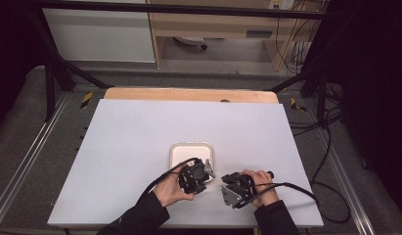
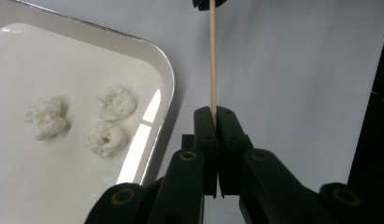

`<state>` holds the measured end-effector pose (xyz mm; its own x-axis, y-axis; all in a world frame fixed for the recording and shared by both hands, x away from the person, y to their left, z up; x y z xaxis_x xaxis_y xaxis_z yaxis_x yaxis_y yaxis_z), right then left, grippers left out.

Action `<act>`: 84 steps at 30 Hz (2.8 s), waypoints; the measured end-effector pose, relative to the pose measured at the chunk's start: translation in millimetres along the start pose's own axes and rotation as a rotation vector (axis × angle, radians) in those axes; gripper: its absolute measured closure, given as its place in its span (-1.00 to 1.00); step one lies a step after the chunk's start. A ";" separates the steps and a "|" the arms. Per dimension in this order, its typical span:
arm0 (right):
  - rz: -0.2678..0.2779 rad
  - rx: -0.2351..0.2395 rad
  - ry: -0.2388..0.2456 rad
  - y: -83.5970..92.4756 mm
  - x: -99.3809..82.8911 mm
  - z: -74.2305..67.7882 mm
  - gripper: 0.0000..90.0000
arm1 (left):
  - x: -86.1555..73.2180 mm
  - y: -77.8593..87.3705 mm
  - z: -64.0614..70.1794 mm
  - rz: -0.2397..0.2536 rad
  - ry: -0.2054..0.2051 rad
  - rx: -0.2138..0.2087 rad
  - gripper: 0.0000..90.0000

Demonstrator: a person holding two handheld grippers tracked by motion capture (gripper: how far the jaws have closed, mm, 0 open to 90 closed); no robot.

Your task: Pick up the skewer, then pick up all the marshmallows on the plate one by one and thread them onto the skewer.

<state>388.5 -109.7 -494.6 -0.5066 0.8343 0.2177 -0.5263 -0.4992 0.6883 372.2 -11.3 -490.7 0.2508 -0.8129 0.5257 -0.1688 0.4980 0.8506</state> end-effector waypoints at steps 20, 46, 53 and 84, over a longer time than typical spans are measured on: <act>0.033 -0.088 -0.369 12.3 -12.9 19.5 0.14 | -19.6 14.6 -12.2 0.032 0.046 0.052 0.97; 0.041 -0.072 -0.984 6.5 -38.8 4.9 -0.74 | -71.7 65.2 -35.8 0.290 0.200 0.209 0.97; 0.055 -0.045 -1.060 2.5 -35.4 3.9 -0.86 | -93.0 76.4 -40.3 0.343 0.255 0.253 0.97; 0.179 -0.065 -1.284 -15.4 -2.0 48.7 -0.97 | -140.2 90.6 -51.6 0.462 0.360 0.323 0.96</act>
<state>430.9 -92.3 -471.9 0.4208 0.3642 0.8309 -0.5700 -0.6064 0.5545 370.9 163.4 -486.7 0.3772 -0.3580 0.8541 -0.5981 0.6099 0.5198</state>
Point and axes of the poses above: each handheld gripper's, and its own axes: y roughly backward along the jaws, x roughly out of its top, z roughly to its right, the point moved 10 cm from there along -y, roughly forward along the jaws, and after that the axes turned 6 degrees about z, right-handed, at the moved point
